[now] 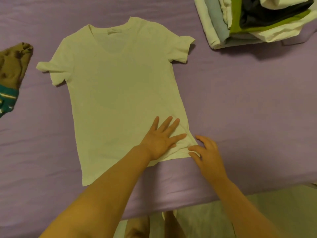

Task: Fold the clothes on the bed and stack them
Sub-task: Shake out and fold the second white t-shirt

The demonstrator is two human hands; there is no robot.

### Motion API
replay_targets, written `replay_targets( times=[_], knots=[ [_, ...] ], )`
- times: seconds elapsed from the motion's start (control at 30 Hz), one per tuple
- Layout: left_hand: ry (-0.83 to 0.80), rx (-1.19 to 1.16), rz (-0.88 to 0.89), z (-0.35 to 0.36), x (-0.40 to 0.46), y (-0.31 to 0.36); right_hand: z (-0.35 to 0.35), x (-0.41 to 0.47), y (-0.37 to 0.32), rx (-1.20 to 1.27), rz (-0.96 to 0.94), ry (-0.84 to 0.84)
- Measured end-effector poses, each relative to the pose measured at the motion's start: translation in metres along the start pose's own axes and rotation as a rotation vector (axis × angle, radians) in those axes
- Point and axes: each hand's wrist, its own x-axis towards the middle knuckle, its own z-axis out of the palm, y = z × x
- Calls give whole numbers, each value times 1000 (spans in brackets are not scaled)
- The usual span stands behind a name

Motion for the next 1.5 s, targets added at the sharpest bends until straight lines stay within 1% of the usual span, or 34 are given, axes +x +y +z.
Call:
replay_targets(
  times=[0.07, 0.13, 0.23, 0.33, 0.43, 0.53, 0.6, 0.7, 0.83, 0.9, 0.97, 1.0, 1.03, 1.07, 1.13, 1.17, 1.23, 1.27, 1.3, 1.33, 1.37, 1.4, 1.43, 1.5],
  knots=[
    [1, -6, -9, -3, -1, 1, -1, -2, 0, 5, 8, 14],
    [-6, -28, -29, -6, -1, 5, -3, -3, 1, -16, -13, -11],
    [-15, -48, -56, -7, -2, 9, -1, 0, 1, -125, -64, -38],
    [-3, -46, -71, -7, -4, 11, -3, 7, -3, -130, -3, -38],
    [39, -79, -148, -5, -9, 12, -5, 7, 0, -123, -70, -35],
    [66, -127, -217, -1, -13, 12, -15, 1, 9, -59, -83, -127],
    [66, -133, -213, -1, -12, 11, -24, -2, 17, -73, -75, -193],
    [58, -128, -197, -2, -8, 7, -35, -1, 13, -70, -7, -257],
    [-6, -29, -143, 2, -5, 1, -30, 16, -14, -145, 15, -158],
    [-8, -33, -118, 6, -4, -3, -20, 30, -26, -188, 4, -139],
    [18, -50, -98, 9, -2, -10, -11, 44, -31, -323, -37, -146],
    [30, -56, -101, 8, -2, -15, -9, 51, -31, -367, 7, -136],
    [40, -64, -119, 6, -1, -21, -10, 57, -31, -370, 88, -83],
    [49, -74, -149, 3, 0, -29, -11, 64, -36, -335, 161, -37],
    [59, -89, -204, -6, 6, -47, -9, 83, -51, -254, 202, 31],
    [67, -92, -216, -12, 10, -57, -8, 93, -58, -248, 157, 12],
    [75, -81, -221, -23, 17, -76, -3, 114, -65, -375, 3, -41],
    [76, -81, -231, -28, 22, -86, -2, 125, -65, -443, 23, -90],
    [74, -89, -254, -33, 25, -95, -4, 138, -67, -481, 94, -105],
    [71, -93, -276, -38, 29, -105, -8, 149, -70, -484, 163, -77],
    [67, -92, -290, -45, 35, -117, -12, 164, -75, -461, 185, -31],
    [56, -92, -296, -50, 39, -122, -14, 172, -79, -434, 170, -7],
    [42, -91, -294, -56, 44, -129, -16, 185, -85, -431, 137, -33],
    [27, -88, -292, -67, 56, -143, -15, 213, -93, -488, 9, -75]
  ],
)
